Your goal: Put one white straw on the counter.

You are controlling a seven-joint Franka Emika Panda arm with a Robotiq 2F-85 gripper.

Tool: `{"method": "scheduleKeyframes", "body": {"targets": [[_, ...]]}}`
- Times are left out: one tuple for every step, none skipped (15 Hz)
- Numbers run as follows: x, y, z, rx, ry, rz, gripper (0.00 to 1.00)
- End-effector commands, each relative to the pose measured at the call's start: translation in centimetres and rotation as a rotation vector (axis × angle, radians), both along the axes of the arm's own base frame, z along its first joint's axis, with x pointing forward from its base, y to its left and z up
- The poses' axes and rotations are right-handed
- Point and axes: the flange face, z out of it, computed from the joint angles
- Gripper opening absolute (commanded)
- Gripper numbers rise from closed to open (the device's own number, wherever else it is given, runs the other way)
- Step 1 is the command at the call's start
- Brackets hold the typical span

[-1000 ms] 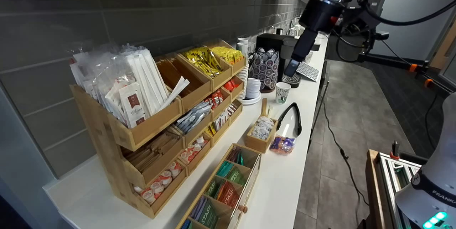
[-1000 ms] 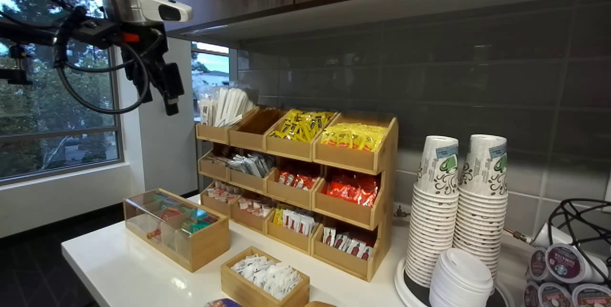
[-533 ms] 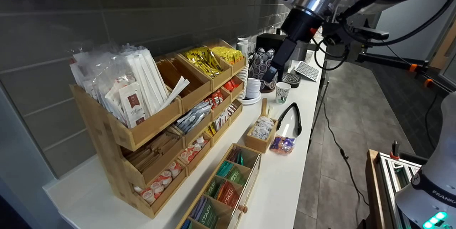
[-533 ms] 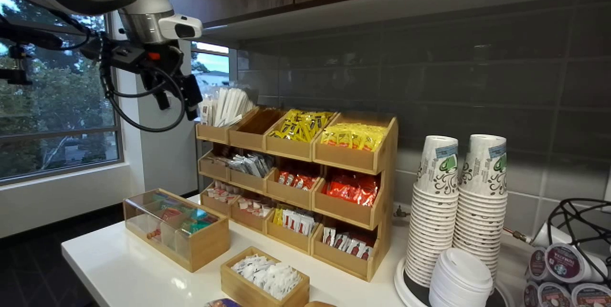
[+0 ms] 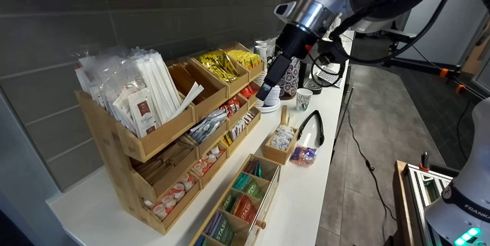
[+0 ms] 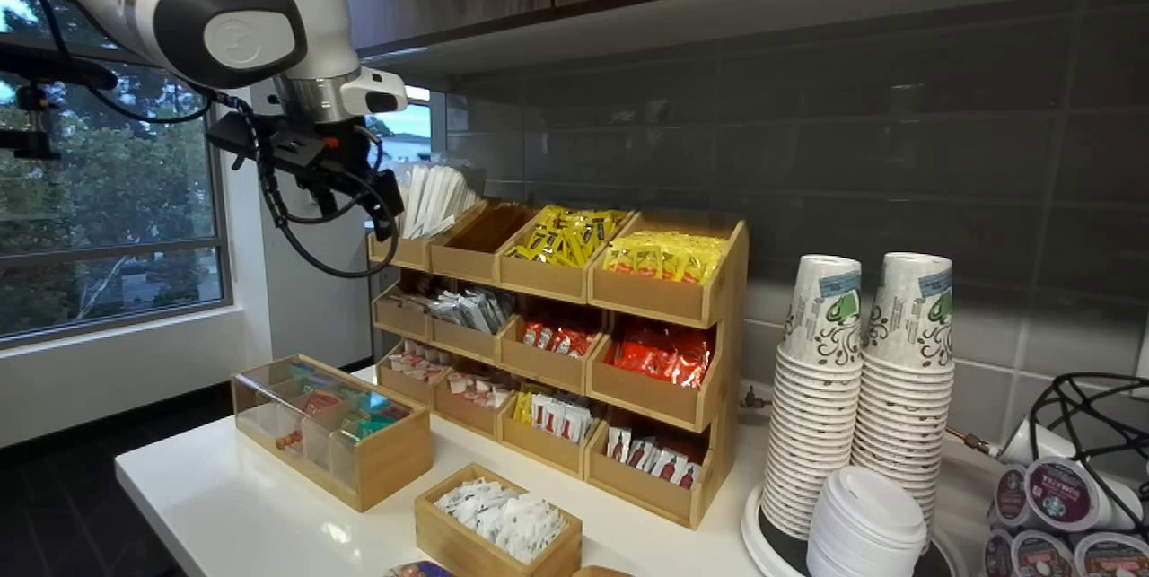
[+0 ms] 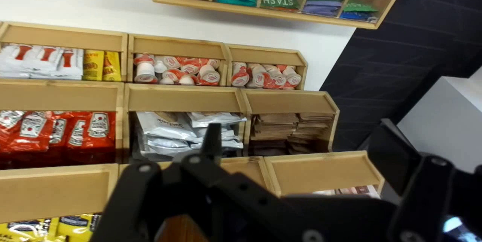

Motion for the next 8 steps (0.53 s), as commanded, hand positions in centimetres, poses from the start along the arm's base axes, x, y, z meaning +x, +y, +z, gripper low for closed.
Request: {"method": "scheduleKeyframes", "body": {"targets": [[2.9, 1.1, -0.1, 0.066, -0.028, 0.057, 1.00], [3.4, 1.2, 0.0, 0.085, -0.032, 0.055, 1.00], [3.7, 1.2, 0.0, 0.103, -0.023, 0.035, 1.00], [2.4, 0.9, 0.2, 0.065, -0.011, 0.039, 1.00], [2.9, 1.0, 0.2, 0.075, -0.010, 0.037, 1.00], [3.2, 1.1, 0.1, 0.080, -0.009, 0.035, 1.00], [3.4, 1.2, 0.1, 0.082, -0.008, 0.034, 1.00], [3.4, 1.2, 0.1, 0.083, -0.008, 0.034, 1.00]]}}
